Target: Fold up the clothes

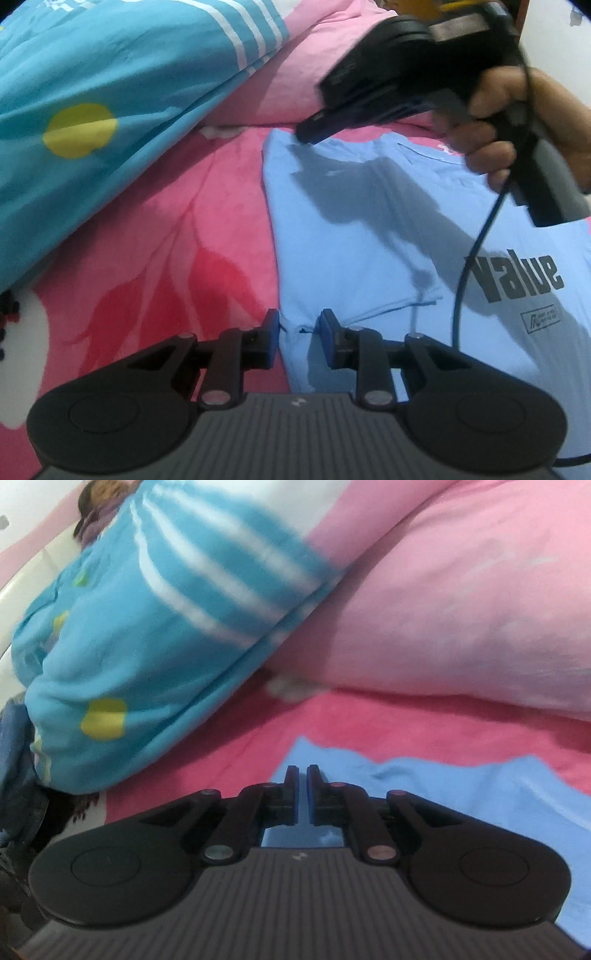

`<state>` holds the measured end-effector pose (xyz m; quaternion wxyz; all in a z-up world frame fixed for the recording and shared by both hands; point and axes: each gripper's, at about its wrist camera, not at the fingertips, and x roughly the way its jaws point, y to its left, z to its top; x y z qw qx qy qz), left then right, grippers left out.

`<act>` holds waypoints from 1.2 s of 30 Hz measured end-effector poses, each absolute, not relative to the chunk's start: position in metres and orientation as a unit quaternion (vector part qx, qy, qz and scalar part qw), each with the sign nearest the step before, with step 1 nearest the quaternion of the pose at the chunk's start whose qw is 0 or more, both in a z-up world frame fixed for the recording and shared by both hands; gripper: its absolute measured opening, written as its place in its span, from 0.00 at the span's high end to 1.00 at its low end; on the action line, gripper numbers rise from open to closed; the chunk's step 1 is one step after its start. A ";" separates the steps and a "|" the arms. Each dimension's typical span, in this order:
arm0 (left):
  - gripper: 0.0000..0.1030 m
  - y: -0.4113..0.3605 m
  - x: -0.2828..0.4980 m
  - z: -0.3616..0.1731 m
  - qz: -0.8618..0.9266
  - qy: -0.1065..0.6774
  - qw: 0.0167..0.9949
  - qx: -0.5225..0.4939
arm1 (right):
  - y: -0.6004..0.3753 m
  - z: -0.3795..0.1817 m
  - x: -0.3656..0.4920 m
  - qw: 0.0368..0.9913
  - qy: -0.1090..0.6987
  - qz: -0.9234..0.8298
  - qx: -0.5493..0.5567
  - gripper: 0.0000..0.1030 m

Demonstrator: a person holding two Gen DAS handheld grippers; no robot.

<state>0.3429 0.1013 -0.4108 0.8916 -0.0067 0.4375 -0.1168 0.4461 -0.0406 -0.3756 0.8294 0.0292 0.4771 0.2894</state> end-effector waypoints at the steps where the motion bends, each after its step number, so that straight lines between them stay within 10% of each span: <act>1: 0.75 0.101 0.342 -0.411 -0.116 0.437 0.892 -0.007 | -0.040 -0.384 0.455 0.832 0.479 0.277 0.031 1.00; 18: 0.75 0.103 0.332 -0.411 -0.123 0.425 0.897 0.007 | -0.099 -0.364 0.482 0.842 0.447 0.208 0.217 0.94; 36: 0.60 0.052 0.310 -0.361 -0.174 0.402 0.898 0.039 | -0.262 -0.302 0.212 0.843 0.486 0.037 0.226 0.92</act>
